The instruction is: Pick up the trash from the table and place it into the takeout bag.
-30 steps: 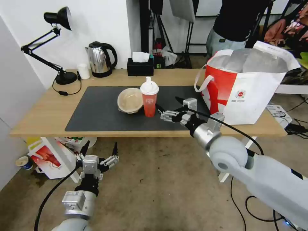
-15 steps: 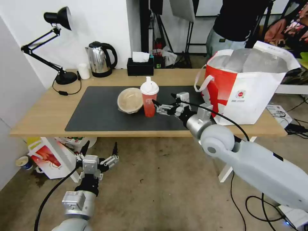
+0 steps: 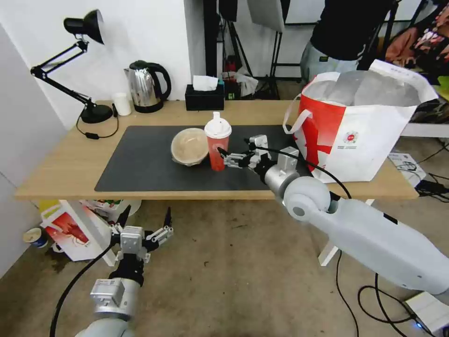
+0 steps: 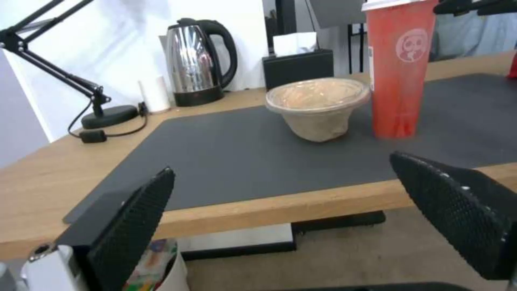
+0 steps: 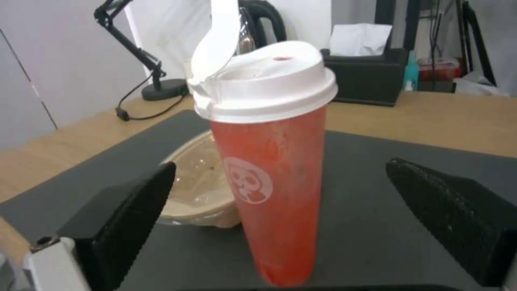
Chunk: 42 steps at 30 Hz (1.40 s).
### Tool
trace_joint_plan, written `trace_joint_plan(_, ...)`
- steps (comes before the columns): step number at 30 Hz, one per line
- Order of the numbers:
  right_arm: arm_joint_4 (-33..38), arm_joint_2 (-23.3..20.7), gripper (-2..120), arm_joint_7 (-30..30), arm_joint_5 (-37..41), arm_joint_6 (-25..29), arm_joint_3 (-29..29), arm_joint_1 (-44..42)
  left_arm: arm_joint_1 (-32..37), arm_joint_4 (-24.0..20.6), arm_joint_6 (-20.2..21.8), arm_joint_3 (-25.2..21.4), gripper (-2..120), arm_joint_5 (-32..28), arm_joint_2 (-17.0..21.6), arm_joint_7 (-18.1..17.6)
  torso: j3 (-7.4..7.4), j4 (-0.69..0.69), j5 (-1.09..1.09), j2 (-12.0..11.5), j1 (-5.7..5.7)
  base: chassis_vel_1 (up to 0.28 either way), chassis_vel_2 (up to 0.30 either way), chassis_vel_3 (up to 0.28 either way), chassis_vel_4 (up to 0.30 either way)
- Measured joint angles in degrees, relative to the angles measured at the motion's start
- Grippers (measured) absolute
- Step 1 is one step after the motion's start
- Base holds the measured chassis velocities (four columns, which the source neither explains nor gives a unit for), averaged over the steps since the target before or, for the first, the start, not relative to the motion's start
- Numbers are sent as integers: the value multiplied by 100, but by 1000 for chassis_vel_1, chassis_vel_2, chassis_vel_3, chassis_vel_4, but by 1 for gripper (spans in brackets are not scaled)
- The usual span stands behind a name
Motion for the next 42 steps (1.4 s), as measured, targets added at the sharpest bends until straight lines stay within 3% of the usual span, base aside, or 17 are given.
trace_joint_plan(42, -1256, 729, 100, -350, 193, 53, -427, 631, 0, 0, 0, 0, 100, 0, 0, 0, 0, 0, 0, 2, -1, 0, 0, 0, 0)
